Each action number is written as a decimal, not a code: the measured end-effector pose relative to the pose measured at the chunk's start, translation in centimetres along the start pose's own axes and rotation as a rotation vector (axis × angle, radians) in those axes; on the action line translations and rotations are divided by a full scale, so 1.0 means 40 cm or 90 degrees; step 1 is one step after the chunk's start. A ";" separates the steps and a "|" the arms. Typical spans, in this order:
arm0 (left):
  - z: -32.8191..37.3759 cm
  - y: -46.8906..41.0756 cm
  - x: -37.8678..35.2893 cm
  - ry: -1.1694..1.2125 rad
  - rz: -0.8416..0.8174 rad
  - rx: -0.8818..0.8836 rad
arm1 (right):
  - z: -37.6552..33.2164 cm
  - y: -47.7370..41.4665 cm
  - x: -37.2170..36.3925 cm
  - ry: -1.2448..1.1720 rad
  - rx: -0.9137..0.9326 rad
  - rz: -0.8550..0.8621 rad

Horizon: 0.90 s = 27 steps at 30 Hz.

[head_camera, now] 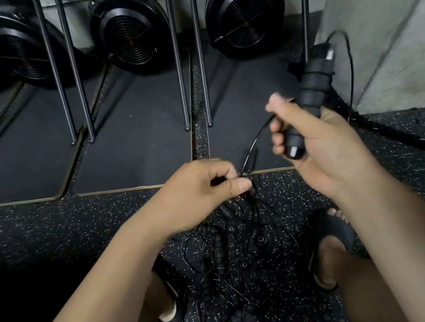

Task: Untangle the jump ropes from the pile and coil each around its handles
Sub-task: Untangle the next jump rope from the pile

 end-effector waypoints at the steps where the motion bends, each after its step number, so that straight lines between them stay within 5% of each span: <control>1: 0.014 0.000 0.006 0.017 0.011 -0.014 | 0.011 0.004 -0.018 0.035 -0.010 -0.035; 5: 0.057 -0.003 0.012 0.073 0.016 -0.056 | 0.045 0.023 -0.070 0.181 -0.027 -0.129; 9: 0.040 0.002 0.025 0.034 0.009 -0.044 | 0.026 0.022 -0.063 0.255 0.043 -0.105; 17: 0.036 0.011 0.065 0.025 0.094 -0.073 | 0.038 0.026 -0.076 0.263 0.026 -0.128; 27: 0.039 0.009 0.042 -0.030 0.018 -0.052 | 0.082 0.036 -0.086 0.254 -0.095 -0.168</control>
Point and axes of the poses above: each hand's wrist, its own y-axis away from the middle knuckle, its own x-axis out of the back of the hand, z = x × y, the point moved 9 cm from there along -y, towards the middle knuckle, and after that the axes turned 11 degrees about y, right-handed, at the moved point
